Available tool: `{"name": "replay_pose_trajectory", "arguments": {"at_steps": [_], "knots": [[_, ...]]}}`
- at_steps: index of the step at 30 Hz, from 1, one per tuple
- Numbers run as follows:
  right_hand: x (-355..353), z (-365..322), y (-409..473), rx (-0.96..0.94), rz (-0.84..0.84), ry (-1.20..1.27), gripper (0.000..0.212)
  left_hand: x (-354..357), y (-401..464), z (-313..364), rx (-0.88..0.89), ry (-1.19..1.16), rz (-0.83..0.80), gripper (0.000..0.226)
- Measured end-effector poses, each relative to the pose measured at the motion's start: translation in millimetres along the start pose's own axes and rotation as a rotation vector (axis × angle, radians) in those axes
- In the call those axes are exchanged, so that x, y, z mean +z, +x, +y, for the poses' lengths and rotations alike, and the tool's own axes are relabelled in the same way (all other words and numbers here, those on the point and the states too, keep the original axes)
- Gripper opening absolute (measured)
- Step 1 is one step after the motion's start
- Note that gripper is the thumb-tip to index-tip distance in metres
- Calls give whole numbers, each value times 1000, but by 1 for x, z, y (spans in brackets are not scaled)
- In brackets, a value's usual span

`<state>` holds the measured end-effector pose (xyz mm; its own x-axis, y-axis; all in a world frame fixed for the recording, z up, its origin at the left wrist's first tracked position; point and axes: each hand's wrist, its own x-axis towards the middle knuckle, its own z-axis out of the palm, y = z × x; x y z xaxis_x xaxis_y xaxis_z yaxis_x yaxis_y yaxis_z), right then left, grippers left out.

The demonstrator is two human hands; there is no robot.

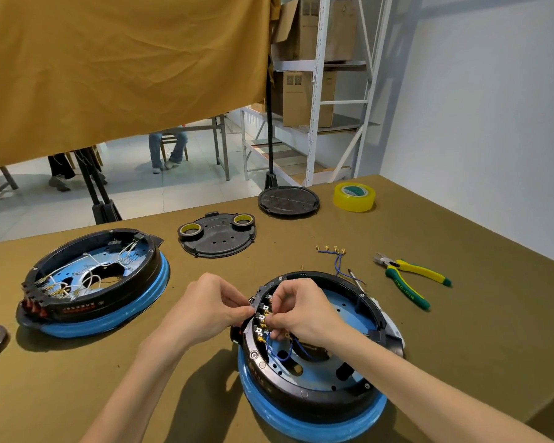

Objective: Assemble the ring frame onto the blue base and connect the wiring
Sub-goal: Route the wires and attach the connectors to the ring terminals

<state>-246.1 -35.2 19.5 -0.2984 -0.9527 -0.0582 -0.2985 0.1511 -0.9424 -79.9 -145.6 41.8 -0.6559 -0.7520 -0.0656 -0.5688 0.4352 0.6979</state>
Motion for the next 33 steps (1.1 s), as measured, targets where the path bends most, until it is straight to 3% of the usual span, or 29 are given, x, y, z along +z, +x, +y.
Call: {"name": "replay_pose_trajectory", "arguments": {"at_steps": [13, 23, 33], "knots": [[-5, -2, -7, 5, -29, -90, 15, -1, -1, 0, -12, -18, -29, 7], [4, -12, -14, -136, 48, -616, 8, -1, -2, 3, -7, 6, -28, 6], [-7, -7, -13, -164, -115, -478, 20, -3, 0, 1, -26, -55, -57, 4]]}}
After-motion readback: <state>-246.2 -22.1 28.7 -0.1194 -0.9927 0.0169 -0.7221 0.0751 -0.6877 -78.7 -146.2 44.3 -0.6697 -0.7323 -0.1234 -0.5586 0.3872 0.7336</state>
